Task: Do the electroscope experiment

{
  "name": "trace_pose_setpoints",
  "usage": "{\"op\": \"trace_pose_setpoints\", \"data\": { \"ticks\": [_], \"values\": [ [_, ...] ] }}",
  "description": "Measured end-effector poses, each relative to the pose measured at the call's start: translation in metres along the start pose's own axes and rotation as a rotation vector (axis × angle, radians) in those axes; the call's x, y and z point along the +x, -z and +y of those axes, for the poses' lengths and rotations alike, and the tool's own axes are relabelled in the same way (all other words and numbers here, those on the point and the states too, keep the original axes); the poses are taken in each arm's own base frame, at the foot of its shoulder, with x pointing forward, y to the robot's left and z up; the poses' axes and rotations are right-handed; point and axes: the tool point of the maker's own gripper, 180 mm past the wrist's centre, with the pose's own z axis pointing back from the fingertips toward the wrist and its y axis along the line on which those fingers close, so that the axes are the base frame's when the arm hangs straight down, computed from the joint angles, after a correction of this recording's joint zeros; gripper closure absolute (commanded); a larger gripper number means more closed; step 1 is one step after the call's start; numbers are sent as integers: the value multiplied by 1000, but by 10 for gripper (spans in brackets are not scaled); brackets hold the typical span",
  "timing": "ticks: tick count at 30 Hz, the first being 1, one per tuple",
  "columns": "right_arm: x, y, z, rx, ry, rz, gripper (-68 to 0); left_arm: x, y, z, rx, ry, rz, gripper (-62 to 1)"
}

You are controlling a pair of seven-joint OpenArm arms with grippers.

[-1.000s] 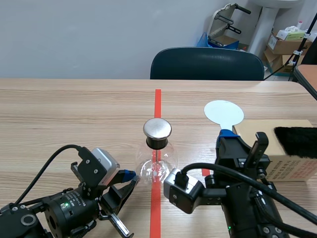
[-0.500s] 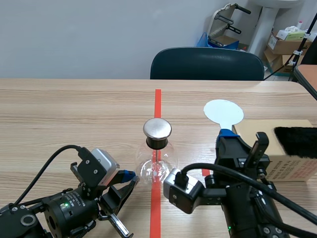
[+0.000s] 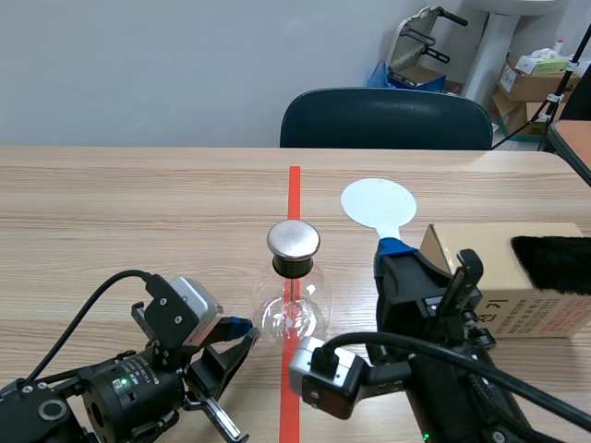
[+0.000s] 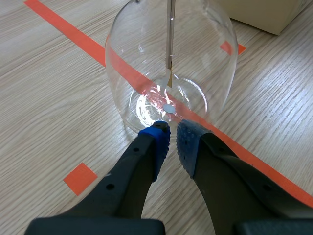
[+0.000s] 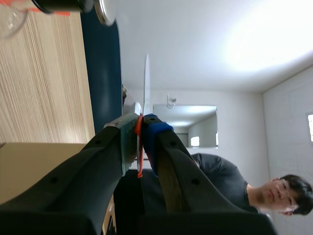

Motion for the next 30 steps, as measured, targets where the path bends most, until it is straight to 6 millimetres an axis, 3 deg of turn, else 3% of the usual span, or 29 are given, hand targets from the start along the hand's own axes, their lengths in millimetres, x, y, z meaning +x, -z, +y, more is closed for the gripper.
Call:
{"op": "trace_pose_setpoints", "data": {
  "ticks": [19,30],
  "values": [
    [45,-15,1,16,-8,-271,-9,0,0,0,0,0,0,-85],
    [53,-17,6,43,-11,-318,-9,1,1,-1,0,-2,-2,-85]
  ]
}}
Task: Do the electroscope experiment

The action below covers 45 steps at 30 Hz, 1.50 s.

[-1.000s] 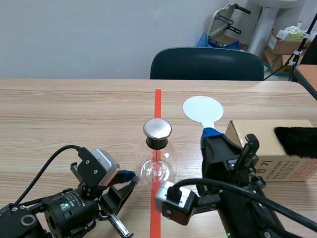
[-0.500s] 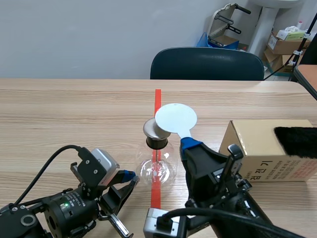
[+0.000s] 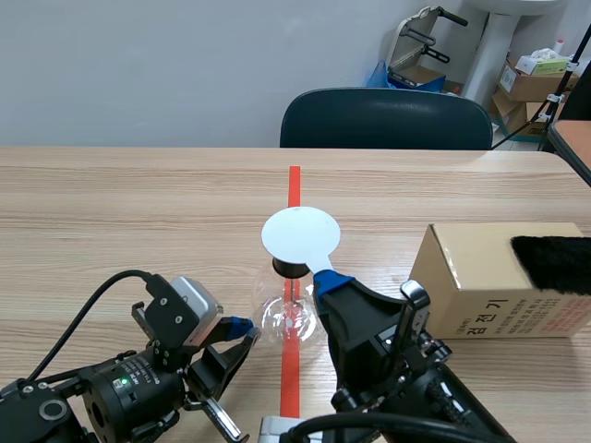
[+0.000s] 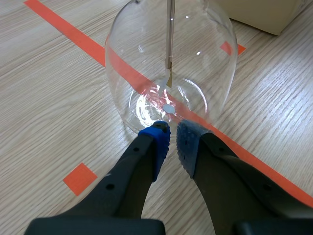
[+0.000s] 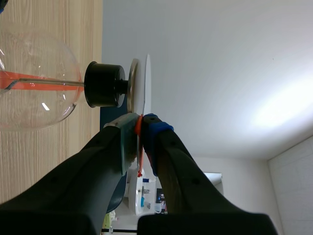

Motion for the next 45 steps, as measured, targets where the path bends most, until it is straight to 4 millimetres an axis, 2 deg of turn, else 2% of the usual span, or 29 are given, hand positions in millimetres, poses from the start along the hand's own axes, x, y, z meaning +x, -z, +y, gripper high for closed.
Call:
{"op": "trace_pose_setpoints", "data": {
  "ticks": [20,24,32,45],
  "values": [
    [-2,0,0,0,0,10,-9,2,2,-2,-1,-6,-6,-85],
    [-10,0,0,0,0,56,-9,2,2,-2,-1,-6,-6,-85],
    [-42,-5,0,0,0,236,-9,2,2,-2,-1,-6,-6,-85],
    [-92,-25,0,0,0,536,-9,0,0,0,0,1,0,-85]
  ]
}}
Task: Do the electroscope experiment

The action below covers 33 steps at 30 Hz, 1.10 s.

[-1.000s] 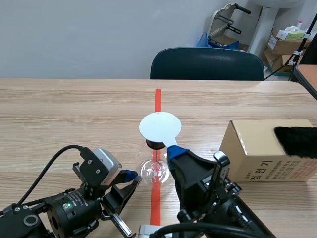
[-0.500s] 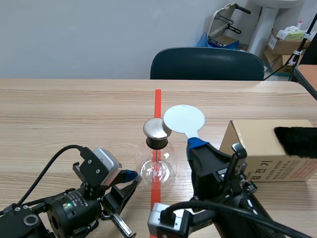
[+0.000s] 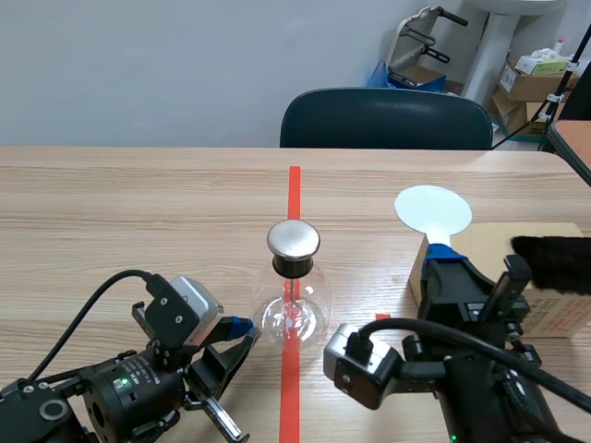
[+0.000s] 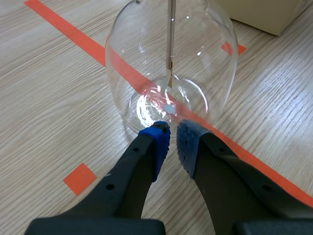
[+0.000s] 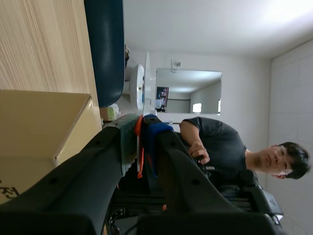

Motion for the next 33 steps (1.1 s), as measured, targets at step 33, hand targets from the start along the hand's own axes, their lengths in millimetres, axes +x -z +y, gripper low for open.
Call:
{"op": "trace_pose_setpoints", "data": {
  "ticks": [33],
  "values": [
    [50,-7,0,0,0,-284,-9,-7,-10,1,-10,5,10,-85]
  ]
}}
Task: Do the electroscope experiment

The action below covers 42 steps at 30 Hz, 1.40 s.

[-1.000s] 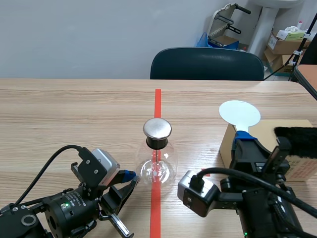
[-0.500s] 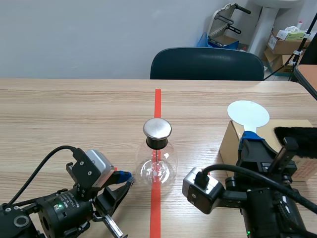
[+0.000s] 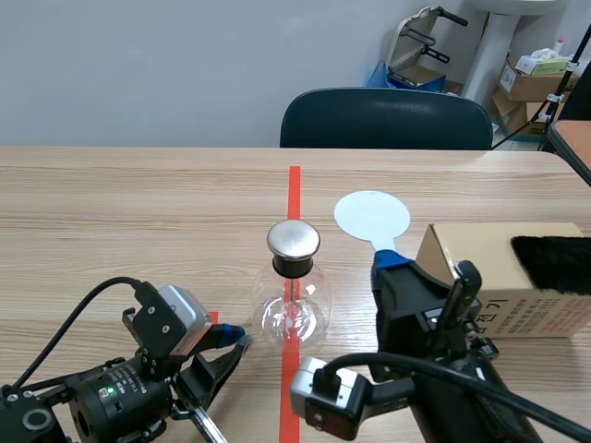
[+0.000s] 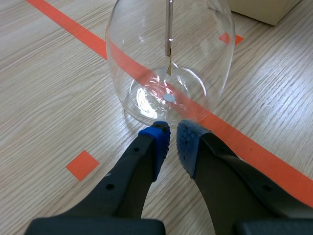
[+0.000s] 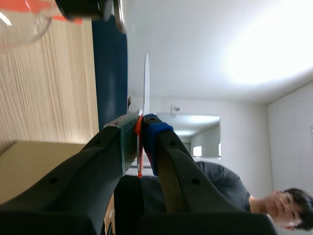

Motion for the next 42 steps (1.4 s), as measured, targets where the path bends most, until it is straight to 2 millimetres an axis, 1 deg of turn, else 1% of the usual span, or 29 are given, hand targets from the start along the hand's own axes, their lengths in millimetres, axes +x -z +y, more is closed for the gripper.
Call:
{"op": "trace_pose_setpoints", "data": {
  "ticks": [8,14,20,42],
  "values": [
    [29,-2,0,0,0,-162,-9,0,0,0,0,0,0,-85],
    [41,-5,0,0,0,-229,-9,0,0,0,0,0,0,-85],
    [47,-6,0,0,0,-262,-9,0,0,0,0,0,0,-85],
    [46,-6,0,0,0,-262,-8,0,0,0,0,0,0,-85]
  ]
}}
